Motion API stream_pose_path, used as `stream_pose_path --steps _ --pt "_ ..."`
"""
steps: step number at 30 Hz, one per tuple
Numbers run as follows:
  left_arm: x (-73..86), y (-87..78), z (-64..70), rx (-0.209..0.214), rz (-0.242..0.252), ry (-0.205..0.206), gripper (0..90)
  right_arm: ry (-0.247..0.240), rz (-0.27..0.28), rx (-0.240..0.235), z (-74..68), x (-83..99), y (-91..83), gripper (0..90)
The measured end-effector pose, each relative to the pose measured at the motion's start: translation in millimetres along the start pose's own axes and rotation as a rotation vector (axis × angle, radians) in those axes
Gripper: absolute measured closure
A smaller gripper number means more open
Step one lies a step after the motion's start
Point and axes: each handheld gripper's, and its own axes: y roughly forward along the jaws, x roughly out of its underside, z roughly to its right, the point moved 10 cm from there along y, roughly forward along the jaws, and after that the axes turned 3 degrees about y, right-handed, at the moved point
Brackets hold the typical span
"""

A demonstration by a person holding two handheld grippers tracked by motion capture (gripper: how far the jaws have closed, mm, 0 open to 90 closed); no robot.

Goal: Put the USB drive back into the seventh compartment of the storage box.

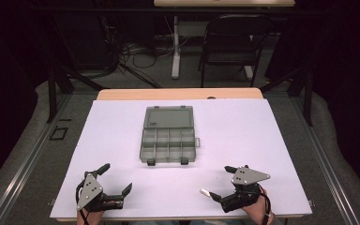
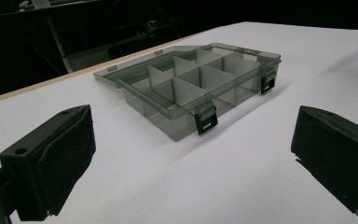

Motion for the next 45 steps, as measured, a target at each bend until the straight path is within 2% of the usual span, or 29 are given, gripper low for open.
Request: stream_pose_path --steps 5,12,16,18,19,20,23,28,36,45 --pt "0.3 0.3 -0.2 0.001 -0.002 0.001 0.0 -0.008 -0.031 -0.028 -6.5 1.7 10.1 0.0" --pt "1.6 0.8 -0.5 0.009 -0.006 0.003 0.0 -0.025 -0.101 -0.082 -19.0 10.7 30.9 0.7" --pt "1.5 -0.4 -0.9 0.009 -0.006 0.005 0.0 -0.048 -0.131 -0.104 -25.6 18.4 37.0 9.8" --pt "1.9 -0.8 -0.5 0.008 -0.009 0.004 0.0 -0.06 -0.15 -0.114 -27.4 22.6 37.9 19.2" --pt "1.9 -0.8 -0.5 0.008 -0.009 0.004 0.0 -0.06 -0.15 -0.114 -27.4 22.6 37.9 19.2" --pt "1.8 -1.2 0.0 0.01 -0.009 0.006 0.0 -0.068 -0.164 -0.121 -27.7 26.3 38.7 29.0" --pt "1.5 -1.0 0.2 0.009 -0.008 0.009 0.0 -0.067 -0.176 -0.119 -26.3 29.4 38.5 43.0" --pt "3.6 -0.3 0.7 0.013 -0.017 0.004 0.0 -0.055 -0.187 -0.126 -22.5 32.1 37.5 59.2" --pt "4.6 0.3 0.5 0.013 -0.026 0.008 0.0 -0.038 -0.21 -0.121 -20.2 37.1 39.8 72.6" --pt "5.2 0.2 0.9 0.014 -0.03 0.006 0.0 -0.051 -0.202 -0.112 -19.9 37.6 39.6 78.9"
